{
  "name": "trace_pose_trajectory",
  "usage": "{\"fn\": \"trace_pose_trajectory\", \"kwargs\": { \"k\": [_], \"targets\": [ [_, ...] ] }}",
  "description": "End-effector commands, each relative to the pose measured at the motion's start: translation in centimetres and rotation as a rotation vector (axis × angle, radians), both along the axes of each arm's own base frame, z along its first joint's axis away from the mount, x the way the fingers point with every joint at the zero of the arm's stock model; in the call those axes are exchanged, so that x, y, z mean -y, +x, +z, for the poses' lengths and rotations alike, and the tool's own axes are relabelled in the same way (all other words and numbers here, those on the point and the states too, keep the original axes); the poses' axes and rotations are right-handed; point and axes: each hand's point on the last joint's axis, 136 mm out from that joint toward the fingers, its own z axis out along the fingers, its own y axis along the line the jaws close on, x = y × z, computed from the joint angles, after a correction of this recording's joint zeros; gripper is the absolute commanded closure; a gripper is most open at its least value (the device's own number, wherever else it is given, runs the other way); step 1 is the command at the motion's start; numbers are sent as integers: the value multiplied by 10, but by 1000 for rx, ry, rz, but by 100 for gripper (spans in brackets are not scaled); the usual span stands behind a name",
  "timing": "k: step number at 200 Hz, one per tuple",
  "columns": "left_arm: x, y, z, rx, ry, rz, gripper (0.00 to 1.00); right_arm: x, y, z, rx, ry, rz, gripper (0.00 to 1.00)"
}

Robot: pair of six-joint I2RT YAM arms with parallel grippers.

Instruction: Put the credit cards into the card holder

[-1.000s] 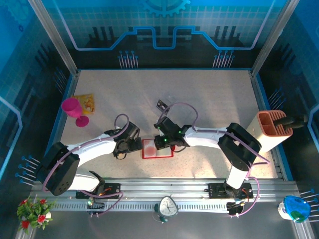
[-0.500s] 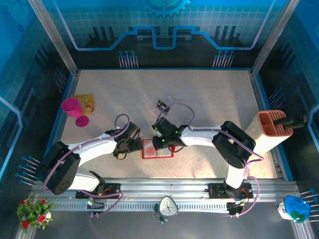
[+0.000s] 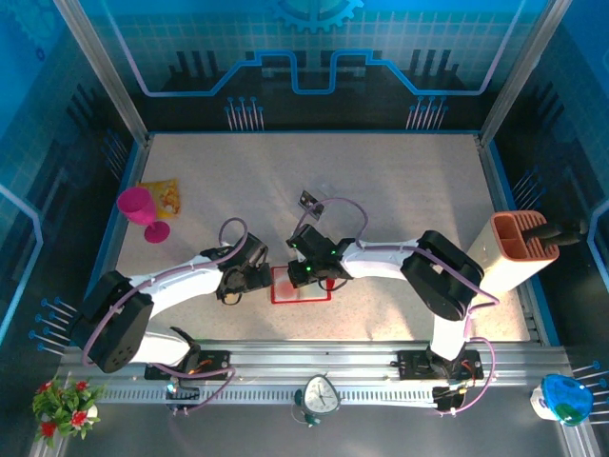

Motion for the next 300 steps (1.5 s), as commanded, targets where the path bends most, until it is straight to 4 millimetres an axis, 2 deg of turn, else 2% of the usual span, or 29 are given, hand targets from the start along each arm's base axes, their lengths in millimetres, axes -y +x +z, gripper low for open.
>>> {"fn": "trace_pose_trajectory", "kwargs": {
  "k": [1, 30, 48, 77, 111, 116, 131, 192, 219, 266, 300],
  "targets": [
    [8, -2, -4, -10, -35, -43, 1, -5, 1, 40, 55, 60, 11, 100],
    [16, 5, 21, 44, -80, -56, 1, 19, 9, 52, 94, 46, -27, 100],
    [27, 9, 36, 84, -117, -77, 1, 37, 13, 45, 88, 27, -61, 100],
    [50, 13, 50, 112, -141, -122, 1, 51, 14, 32, 66, 24, -86, 100],
    [75, 11, 44, 89, -132, -168, 1, 52, 17, 22, 53, 25, -94, 100],
    [77, 10, 42, 84, -129, -173, 1, 58, 11, 11, 31, 3, -96, 100],
    [84, 8, 37, 74, -123, -185, 1, 62, 9, 4, 17, -8, -100, 100],
    [100, 4, 23, 58, -105, -222, 1, 78, 3, -14, -8, -39, -120, 100],
    [103, 5, 23, 71, -106, -233, 1, 76, 1, -18, -30, -29, -114, 100],
    [107, 7, 27, 96, -118, -240, 1, 60, -4, -24, -79, 27, -102, 100],
    [108, 7, 23, 94, -111, -245, 1, 56, -5, -24, -83, 40, -106, 100]
  ]
}}
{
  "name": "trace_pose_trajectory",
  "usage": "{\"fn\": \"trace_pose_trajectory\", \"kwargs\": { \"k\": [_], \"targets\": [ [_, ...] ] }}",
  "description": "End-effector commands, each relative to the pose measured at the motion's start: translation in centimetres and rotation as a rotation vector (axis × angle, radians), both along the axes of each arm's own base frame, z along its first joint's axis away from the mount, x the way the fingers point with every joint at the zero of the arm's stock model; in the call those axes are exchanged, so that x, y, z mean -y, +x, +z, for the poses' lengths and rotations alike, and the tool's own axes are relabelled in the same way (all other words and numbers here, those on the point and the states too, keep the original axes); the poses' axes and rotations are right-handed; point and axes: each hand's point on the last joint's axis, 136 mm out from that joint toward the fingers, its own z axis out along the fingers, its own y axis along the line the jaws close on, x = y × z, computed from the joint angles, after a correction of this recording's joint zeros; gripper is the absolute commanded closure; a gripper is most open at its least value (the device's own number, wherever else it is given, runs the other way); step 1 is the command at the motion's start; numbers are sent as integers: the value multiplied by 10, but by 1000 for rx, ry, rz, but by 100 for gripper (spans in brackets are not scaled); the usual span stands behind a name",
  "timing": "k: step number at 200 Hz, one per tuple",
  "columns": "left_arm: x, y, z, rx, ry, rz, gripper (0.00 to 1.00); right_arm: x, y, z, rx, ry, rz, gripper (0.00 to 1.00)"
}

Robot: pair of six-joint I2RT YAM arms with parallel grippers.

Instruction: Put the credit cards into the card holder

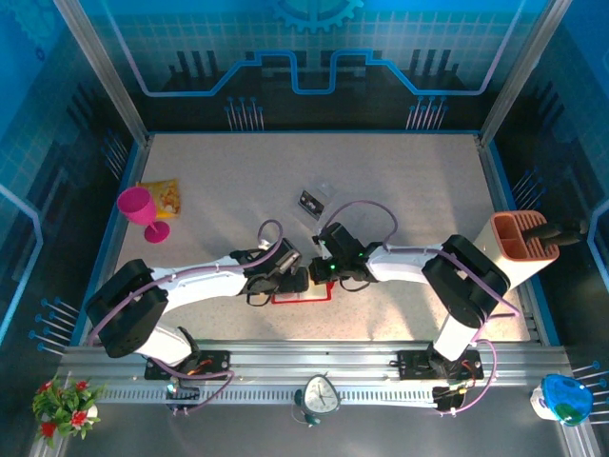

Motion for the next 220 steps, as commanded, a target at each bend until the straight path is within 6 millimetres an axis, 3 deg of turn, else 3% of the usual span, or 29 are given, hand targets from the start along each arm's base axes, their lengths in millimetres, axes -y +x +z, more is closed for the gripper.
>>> {"fn": "trace_pose_trajectory", "kwargs": {
  "k": [1, 73, 103, 157, 220],
  "targets": [
    [7, 6, 4, 26, -4, 0, 1, 3, -13, -18, -70, -25, 2, 100],
    [-2, -3, -23, -15, 40, 0, 1, -3, -12, -8, -78, 19, -7, 100],
    [-5, -8, -30, -27, 40, 1, 9, 2, -6, 7, -49, 39, -29, 100],
    [-7, -11, -31, -18, 19, 9, 20, 15, -3, 16, -25, 34, -70, 74],
    [-7, -11, -28, -8, 14, 7, 20, 1, -3, 9, -71, 89, -57, 65]
  ]
}}
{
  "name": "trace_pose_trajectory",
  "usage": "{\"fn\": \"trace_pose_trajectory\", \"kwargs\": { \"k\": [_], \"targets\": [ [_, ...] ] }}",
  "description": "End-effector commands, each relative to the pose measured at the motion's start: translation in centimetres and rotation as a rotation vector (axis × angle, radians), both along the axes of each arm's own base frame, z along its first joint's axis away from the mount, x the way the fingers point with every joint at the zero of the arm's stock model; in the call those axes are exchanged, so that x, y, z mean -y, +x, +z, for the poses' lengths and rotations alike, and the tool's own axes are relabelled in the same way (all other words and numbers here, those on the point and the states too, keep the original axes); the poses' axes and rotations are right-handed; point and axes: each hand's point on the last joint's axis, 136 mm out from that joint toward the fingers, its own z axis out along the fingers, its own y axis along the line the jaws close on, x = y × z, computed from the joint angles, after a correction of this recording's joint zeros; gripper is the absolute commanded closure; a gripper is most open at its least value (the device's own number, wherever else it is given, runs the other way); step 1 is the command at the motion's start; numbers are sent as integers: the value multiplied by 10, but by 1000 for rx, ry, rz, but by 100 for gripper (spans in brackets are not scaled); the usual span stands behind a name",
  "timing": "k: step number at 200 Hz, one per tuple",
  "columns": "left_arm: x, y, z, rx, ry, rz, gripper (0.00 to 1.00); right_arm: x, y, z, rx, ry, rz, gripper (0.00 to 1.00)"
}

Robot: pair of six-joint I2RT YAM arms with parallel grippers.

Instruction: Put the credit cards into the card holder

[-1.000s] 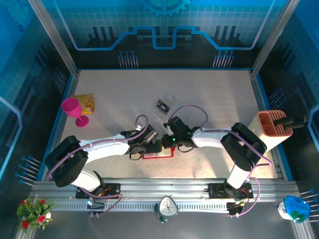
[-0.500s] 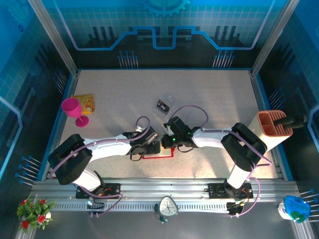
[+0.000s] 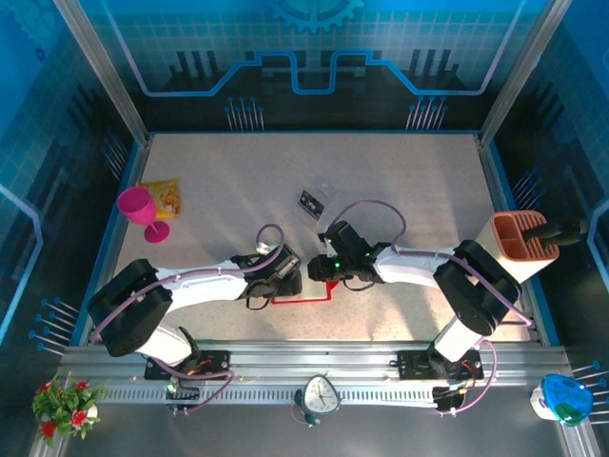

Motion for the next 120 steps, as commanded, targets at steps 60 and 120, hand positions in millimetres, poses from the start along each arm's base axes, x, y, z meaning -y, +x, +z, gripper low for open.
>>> {"fn": "trace_pose_trajectory", "kwargs": {
  "k": [60, 120],
  "targets": [
    [1, -9, -6, -19, -28, -3, 16, -26, -5, 6, -70, 132, 28, 63],
    [-16, 0, 36, 102, -33, 40, 1, -40, -13, 35, -36, 168, 50, 56]
  ]
}}
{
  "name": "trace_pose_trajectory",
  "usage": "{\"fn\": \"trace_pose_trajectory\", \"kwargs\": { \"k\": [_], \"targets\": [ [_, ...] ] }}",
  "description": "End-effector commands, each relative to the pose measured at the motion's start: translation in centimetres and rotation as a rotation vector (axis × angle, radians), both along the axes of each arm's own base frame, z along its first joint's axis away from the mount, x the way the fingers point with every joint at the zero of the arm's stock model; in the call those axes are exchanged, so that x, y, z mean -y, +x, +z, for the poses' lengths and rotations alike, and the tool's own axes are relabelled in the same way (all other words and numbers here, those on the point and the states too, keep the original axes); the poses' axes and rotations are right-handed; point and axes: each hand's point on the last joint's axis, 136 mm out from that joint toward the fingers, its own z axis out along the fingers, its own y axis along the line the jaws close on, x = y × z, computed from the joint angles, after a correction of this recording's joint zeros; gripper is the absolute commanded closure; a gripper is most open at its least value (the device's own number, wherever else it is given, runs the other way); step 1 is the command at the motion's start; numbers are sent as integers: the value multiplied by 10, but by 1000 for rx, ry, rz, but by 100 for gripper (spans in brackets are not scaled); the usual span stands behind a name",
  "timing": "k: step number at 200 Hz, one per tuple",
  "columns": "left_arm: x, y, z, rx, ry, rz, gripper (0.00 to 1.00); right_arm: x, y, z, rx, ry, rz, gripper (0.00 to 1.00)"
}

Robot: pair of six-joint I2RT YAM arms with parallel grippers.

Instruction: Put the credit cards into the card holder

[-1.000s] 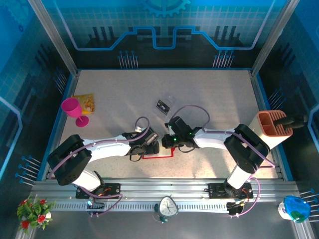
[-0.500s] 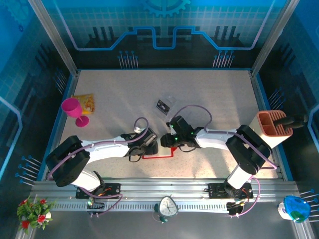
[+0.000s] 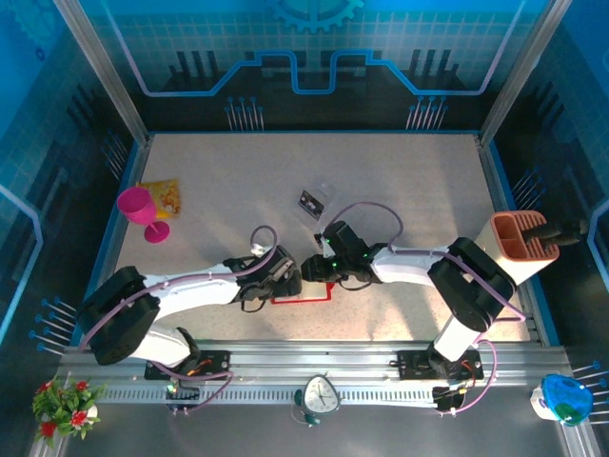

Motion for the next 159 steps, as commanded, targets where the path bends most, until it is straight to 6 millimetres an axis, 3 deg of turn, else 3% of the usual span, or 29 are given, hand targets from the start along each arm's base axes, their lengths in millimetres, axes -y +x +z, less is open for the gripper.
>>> {"fn": "trace_pose_trajectory", "kwargs": {
  "k": [1, 43, 90, 96, 159],
  "targets": [
    [-4, 6, 23, 73, -21, 14, 1, -20, -4, 29, 34, 66, 34, 56],
    [-27, 9, 44, 132, -30, 74, 1, -32, -10, 36, 42, 59, 55, 52],
    [-59, 8, 53, 168, -40, 159, 1, -39, -19, 32, 44, 27, 76, 48],
    [-63, 8, 53, 170, -43, 169, 1, -47, -15, 43, 63, 45, 77, 47],
    [-76, 6, 54, 176, -71, 203, 1, -69, -20, 43, 66, 22, 112, 39]
  ]
}}
